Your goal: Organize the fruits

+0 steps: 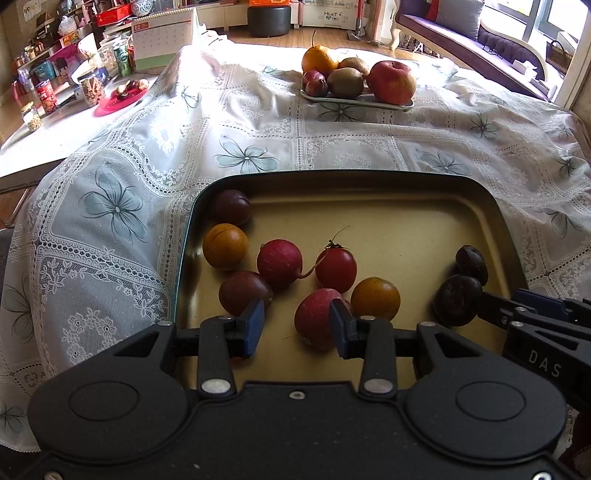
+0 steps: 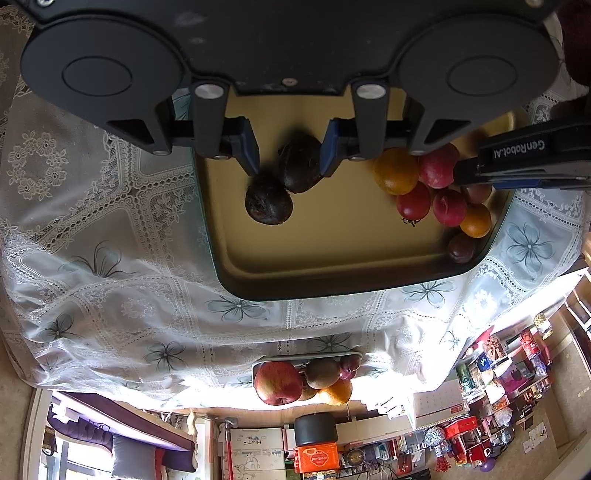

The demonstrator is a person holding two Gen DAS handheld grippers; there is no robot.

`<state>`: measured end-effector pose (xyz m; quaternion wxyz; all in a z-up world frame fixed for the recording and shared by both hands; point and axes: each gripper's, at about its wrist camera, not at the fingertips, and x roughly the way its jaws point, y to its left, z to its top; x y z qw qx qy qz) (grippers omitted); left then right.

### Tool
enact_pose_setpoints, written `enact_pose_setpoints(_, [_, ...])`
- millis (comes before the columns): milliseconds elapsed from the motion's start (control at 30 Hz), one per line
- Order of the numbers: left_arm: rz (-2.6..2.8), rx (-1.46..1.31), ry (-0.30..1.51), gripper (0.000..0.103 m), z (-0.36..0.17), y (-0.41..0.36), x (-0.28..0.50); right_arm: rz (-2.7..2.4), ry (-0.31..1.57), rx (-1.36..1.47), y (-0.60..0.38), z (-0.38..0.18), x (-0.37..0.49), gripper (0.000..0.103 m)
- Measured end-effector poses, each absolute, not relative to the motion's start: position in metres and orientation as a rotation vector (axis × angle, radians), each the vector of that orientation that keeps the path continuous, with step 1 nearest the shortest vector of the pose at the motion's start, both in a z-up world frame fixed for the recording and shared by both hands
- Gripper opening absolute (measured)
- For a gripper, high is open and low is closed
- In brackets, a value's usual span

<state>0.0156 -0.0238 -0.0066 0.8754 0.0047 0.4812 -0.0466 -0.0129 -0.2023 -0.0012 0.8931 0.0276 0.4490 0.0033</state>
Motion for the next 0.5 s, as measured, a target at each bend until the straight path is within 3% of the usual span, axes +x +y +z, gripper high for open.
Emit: enact_pose_setpoints(500, [-0.089,0.022,0.987,0.047,-0.0048,-0.0249,0.014,0.012,0.934,0.058,-0.2013,-0.0021,-0.0128,0.039])
